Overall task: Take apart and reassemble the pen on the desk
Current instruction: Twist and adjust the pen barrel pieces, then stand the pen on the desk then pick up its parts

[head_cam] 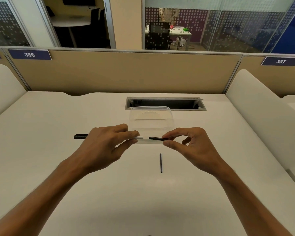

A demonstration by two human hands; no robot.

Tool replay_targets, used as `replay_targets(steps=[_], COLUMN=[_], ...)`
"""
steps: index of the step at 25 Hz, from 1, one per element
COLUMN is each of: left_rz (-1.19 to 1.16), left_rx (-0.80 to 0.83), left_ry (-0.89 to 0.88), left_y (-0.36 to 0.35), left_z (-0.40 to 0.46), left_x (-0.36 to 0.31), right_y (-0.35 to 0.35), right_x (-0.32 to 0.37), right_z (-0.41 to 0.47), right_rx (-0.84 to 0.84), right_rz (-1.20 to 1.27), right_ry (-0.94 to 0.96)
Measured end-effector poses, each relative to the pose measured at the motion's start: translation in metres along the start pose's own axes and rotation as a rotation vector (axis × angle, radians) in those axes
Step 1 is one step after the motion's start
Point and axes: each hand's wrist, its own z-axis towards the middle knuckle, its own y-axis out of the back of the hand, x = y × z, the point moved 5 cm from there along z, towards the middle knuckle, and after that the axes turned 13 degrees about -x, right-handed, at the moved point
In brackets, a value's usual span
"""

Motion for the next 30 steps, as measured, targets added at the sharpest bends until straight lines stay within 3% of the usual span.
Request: replay_targets(steps=[8, 15, 21, 30], left_rz=[-0.013, -0.047, -0.061, -0.065], left_rx=[-0.004, 0.035, 0.053, 0.069], left_ry=[0.137, 0.221, 0.238, 0.26], left_y=[-0.02, -0.033, -0.035, -0.035], left_z=[-0.019, -0.037, -0.043, -0.046], left_x=[0.016, 0.023, 0.026, 0.03], right_y=[-0.07, -0.134, -0.149, -0.154], right_x=[-0.106, -0.147, -0.155, -0.159], right_z=[-0.027, -0.049, -0.058, -0.058], right_rx=[-0.135, -0.175, -0.192, -0.218], right_rz=[-0.116, -0.309, -0.476, -0.51], right_ry=[-0.31, -0.416, -0.411, -0.396])
